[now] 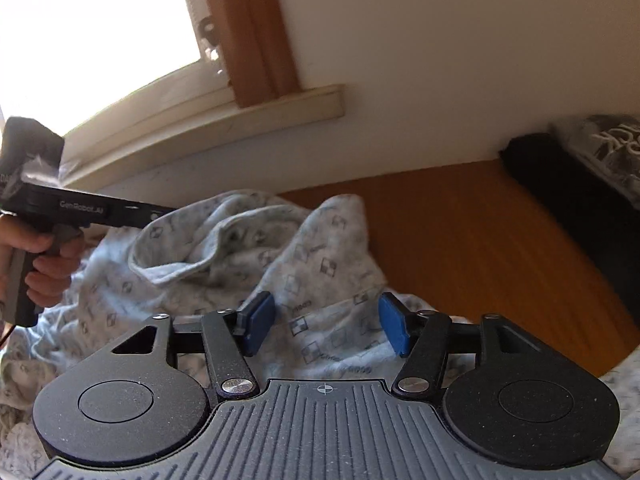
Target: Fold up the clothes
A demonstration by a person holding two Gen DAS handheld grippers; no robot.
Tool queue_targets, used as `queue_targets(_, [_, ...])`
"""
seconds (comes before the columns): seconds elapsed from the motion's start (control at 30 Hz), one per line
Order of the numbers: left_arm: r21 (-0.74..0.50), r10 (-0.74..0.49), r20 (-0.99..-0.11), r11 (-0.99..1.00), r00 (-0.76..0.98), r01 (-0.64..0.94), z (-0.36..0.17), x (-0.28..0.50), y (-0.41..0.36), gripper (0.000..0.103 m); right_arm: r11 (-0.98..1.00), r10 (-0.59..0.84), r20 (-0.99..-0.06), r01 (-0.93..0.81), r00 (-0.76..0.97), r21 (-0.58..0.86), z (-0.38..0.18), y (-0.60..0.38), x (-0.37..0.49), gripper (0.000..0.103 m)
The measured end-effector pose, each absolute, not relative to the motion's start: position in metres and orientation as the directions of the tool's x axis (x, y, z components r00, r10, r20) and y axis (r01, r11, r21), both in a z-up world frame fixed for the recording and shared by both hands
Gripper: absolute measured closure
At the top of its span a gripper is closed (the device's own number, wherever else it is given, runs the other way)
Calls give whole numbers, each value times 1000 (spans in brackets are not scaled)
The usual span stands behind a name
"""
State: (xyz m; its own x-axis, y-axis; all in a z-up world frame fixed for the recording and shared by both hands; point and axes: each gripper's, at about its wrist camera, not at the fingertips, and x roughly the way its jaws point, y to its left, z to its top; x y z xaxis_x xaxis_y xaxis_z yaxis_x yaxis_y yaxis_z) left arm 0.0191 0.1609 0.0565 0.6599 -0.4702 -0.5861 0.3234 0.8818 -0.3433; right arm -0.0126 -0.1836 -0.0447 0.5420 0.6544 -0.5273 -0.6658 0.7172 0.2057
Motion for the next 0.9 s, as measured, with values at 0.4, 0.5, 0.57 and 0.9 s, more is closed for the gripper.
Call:
queue_targets(0.4, [-356,-464,-519,881,718,312,73,6,177,62,664,735,-302,-735,607,138,-2,-209,-59,88])
queue_targets(0.5, [-364,-473,-517,876,713,316,74,5,177,62,681,728,-265,-711,633,176,1,-223,-51,87])
queue_targets(0.57, [-369,-481,-526,872,702,321,73,8,175,62,678,732,-272,-708,625,199,3,-230,-47,85])
queue_targets(0.9, [-328,-444,-487,891,752,313,74,7,156,53,645,730,-371,-758,574,96,-10,-190,-55,71])
